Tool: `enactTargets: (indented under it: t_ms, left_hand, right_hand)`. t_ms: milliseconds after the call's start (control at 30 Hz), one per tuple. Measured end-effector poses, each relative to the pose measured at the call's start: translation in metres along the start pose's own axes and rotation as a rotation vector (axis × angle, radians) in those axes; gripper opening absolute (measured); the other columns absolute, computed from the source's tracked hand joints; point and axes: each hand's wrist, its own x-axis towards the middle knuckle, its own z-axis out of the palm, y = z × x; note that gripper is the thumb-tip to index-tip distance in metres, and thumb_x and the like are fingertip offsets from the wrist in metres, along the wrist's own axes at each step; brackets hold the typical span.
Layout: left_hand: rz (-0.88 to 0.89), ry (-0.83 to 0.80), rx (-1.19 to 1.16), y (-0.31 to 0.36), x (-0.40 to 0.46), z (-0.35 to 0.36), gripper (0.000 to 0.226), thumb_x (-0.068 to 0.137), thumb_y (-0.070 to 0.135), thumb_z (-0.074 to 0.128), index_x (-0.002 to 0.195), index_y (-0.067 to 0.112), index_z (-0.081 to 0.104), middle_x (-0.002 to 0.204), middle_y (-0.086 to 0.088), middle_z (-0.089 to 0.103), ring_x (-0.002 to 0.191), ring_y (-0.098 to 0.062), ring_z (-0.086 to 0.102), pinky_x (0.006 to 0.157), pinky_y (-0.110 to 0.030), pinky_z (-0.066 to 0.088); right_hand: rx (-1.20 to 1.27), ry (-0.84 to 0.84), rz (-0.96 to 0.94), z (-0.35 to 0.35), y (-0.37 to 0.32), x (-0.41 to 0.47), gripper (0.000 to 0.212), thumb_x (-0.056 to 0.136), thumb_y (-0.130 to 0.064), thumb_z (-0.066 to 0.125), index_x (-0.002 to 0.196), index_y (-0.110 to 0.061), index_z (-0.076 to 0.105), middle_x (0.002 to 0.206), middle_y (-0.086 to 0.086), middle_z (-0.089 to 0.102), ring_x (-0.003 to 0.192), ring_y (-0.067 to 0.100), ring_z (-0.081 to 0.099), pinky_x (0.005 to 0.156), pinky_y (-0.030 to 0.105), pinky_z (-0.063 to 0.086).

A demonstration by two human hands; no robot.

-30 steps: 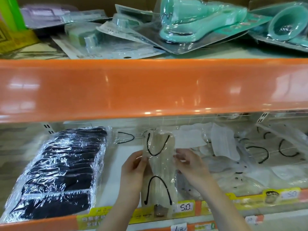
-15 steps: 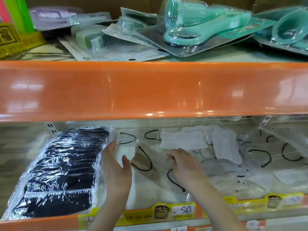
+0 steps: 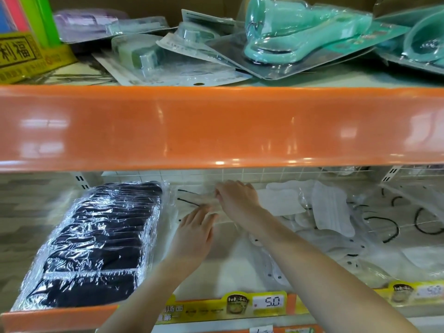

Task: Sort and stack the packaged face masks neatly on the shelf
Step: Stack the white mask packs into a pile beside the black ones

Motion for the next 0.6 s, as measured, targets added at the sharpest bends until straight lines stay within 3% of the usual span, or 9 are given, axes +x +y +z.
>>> enactTargets:
  t_ms: [133,433,600]
  left_hand:
    - [-0.060,-0.098,0.100,-0.013,0.014,0.002,0.037,0.081,0.030,0.038,0.106,0.017,0.062,0.107,-0.005,0.067,0.100,-0.027,0.065,0.078,-0.036,0.055]
    - [-0.161,-0.200,0.265,-0.025,0.019,0.015,0.049,0.082,0.045,0.035,0.099,0.015,0.070,0.109,-0.004,0.068,0.101,-0.026,0.066,0.078,-0.037,0.054]
    - [-0.197,-0.192,0.265,-0.031,0.019,0.018,0.052,0.083,0.046,0.034,0.105,0.015,0.069,0.116,-0.006,0.067,0.107,-0.027,0.064,0.082,-0.037,0.053]
  right_hand:
    - [-0.043,-0.021,0.013,0.015,0.003,0.015,0.019,0.095,-0.015,0.046,0.107,-0.023,0.058,0.106,0.001,0.057,0.104,0.024,0.052,0.093,0.039,0.039]
    - [-0.017,0.114,0.049,0.051,0.009,0.022,0.031,0.101,-0.030,0.034,0.121,-0.028,0.057,0.126,-0.005,0.050,0.123,0.019,0.038,0.103,0.035,0.026]
    - [0.071,0.095,0.165,0.059,0.016,0.014,0.036,0.102,-0.032,0.029,0.131,-0.015,0.042,0.134,0.000,0.044,0.122,0.022,0.041,0.098,0.037,0.033]
